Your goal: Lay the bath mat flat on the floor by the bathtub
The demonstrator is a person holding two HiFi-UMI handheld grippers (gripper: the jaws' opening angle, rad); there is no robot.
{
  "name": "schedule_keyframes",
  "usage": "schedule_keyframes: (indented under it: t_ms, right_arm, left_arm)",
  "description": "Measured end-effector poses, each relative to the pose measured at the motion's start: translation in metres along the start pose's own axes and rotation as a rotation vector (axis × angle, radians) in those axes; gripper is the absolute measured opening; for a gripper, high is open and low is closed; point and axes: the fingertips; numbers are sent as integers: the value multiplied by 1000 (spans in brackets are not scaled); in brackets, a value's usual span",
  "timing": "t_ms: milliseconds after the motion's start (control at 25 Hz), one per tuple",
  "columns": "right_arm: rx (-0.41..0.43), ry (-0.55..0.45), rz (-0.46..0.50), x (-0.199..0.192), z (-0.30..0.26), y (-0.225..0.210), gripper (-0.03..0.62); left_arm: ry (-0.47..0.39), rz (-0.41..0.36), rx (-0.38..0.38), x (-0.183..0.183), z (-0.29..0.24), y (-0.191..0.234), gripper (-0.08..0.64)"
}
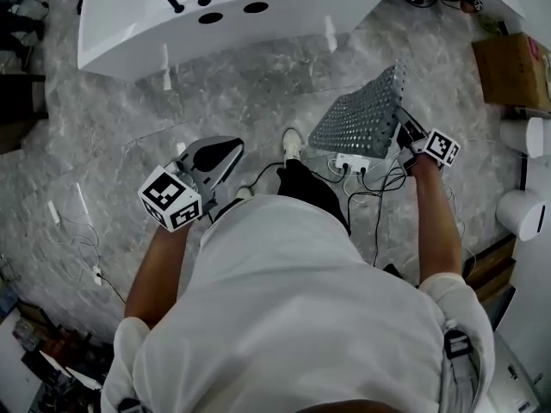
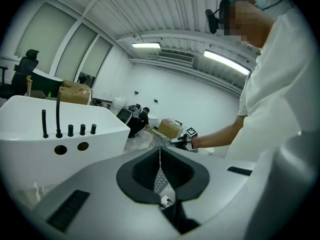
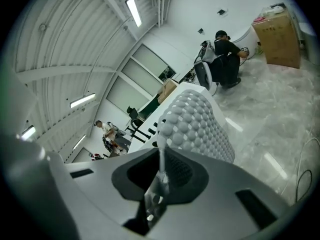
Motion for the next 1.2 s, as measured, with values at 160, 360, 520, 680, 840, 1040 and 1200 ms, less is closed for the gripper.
schedule_keyframes:
  t_ms: [160,360,520,680,840,1040,1200]
  right_arm:
    - [27,35,55,51,-40,-28,44]
    - [18,101,140,109,-92,-69,44]
    - [-12,148,218,150,-141,-94,44]
    - [-50,181,265,159,-194,-113,46]
    - [-106,184,264,138,-256,-132,46]
    - [-162,173,226,81,-329,-138,44]
    - [-175,217,230,19,-388,-121,46]
  left_arm:
    - [0,29,43,20,-37,9,20]
    - [21,68,54,32,-72,14,20]
    - [35,108,71,29,-87,32,20]
    - [34,145,91,13,-86,48,20]
    - [23,185,87,-9,-81,68,20]
    - [25,216,39,-43,-69,94,20]
    - [14,239,25,-61,-43,123,20]
Point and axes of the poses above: the fingertips, and each gripper's own axes: z backward along the fingers, y to its left, x out of its top, and after that the axes turned 4 degrees about -z, right-handed
